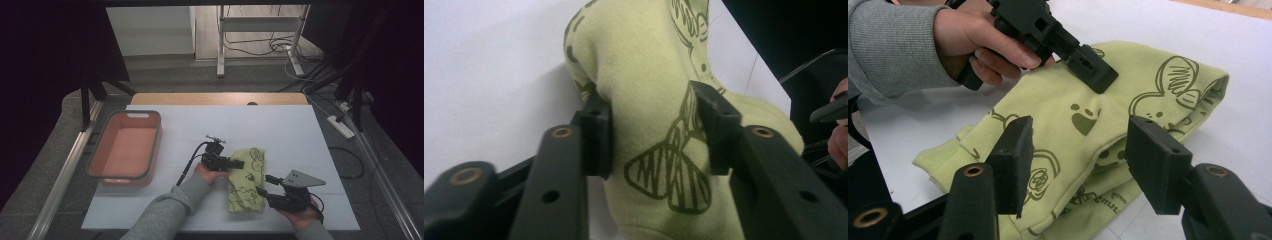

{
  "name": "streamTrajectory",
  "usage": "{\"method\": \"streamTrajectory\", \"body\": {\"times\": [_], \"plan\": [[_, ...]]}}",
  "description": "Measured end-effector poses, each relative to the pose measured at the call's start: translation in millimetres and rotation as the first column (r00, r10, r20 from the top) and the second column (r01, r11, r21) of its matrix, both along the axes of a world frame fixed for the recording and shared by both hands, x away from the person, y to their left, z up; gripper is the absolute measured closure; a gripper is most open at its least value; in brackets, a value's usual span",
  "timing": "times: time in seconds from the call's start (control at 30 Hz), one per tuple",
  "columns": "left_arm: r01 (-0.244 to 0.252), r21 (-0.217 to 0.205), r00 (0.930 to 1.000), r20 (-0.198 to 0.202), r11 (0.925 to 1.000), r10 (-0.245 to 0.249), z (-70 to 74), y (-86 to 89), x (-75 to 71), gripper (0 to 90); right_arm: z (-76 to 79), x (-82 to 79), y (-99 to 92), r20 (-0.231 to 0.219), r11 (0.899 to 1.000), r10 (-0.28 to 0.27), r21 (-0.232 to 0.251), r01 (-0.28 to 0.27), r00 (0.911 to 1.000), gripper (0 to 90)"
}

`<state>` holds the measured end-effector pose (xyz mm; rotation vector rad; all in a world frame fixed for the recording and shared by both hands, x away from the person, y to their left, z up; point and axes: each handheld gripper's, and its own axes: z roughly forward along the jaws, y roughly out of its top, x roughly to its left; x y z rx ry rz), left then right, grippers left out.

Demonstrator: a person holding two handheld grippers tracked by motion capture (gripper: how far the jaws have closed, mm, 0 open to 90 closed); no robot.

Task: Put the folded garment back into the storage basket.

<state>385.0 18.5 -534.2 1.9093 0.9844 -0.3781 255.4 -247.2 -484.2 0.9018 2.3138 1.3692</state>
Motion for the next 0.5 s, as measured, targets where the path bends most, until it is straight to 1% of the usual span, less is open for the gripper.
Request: {"method": "streamTrajectory", "body": {"times": [0.13,0.27,0.4,0.5], "plan": [[0.003,-0.015,1.0,0.007,0.9999,-0.002,1.3,1.3,-0.1,63.9,0.0,0.6,-1.9,0.001,1.0,-0.007,0.005,0.007,1.0,45.3],[0.006,-0.028,0.9996,0.028,0.9996,-0.005,4.4,3.2,-1.2,66.1,0.3,0.9,-3.6,0.001,1.0,-0.01,0.007,0.01,0.9999,45.3],[0.001,-0.041,0.9979,0.064,0.9992,0.001,10.0,4.2,-4.1,66.7,0.8,0.8,-4.6,0.005,1.0,-0.016,0.009,0.016,0.9999,45.3],[-0.004,-0.049,0.9953,0.096,0.9988,0.009,14.7,7.0,-5.6,66.6,1.3,0.6,-5.5,0.009,1.0,-0.018,0.012,0.018,0.9998,45.3]]}}
